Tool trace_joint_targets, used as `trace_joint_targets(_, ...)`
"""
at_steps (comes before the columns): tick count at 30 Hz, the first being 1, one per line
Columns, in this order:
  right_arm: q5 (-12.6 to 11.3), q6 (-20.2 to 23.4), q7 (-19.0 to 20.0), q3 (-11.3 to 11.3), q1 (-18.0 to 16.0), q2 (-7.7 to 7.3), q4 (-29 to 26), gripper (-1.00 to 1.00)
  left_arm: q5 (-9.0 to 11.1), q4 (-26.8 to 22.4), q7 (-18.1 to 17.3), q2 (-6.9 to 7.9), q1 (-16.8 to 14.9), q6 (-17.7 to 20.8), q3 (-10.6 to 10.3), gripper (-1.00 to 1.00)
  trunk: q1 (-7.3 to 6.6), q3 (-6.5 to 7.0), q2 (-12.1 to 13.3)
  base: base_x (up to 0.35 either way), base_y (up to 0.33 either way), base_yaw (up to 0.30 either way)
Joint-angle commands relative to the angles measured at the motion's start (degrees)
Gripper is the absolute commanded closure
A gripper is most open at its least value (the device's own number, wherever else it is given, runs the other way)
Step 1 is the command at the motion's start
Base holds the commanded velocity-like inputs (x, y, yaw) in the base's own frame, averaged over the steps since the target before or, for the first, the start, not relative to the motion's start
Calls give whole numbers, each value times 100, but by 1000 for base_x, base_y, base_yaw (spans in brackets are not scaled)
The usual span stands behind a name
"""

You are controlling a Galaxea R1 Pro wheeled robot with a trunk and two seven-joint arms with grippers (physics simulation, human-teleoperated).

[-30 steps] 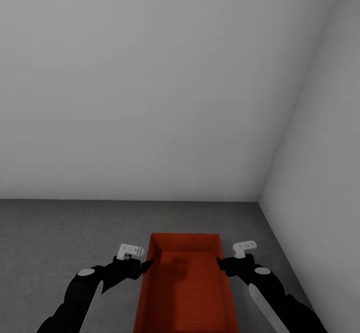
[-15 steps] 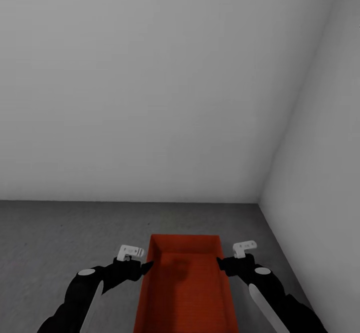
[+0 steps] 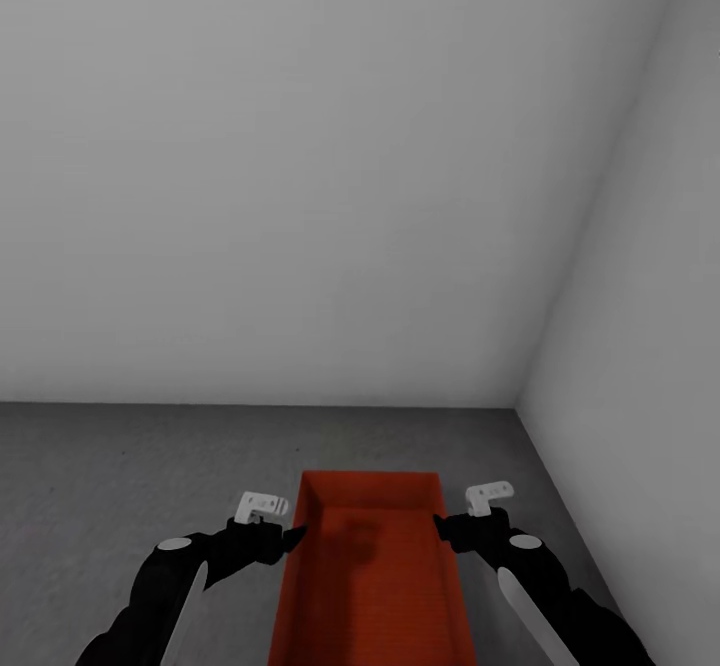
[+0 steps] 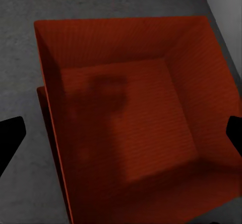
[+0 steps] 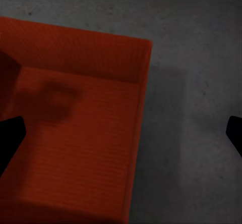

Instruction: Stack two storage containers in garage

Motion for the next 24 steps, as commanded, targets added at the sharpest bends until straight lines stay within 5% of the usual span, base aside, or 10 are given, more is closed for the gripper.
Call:
trace_joint_targets(1, -59, 10, -58, 17, -9, -7, -8, -100, -34, -5, -34, -3, -3, 25, 5, -100, -23, 13, 39, 0, 0, 0)
trace_joint_targets(24, -44, 2, -66, 17, -6, -7, 10, -100, -34, 5, -29, -3, -4, 24, 3, -100, -528, 426, 961, 0, 0, 0)
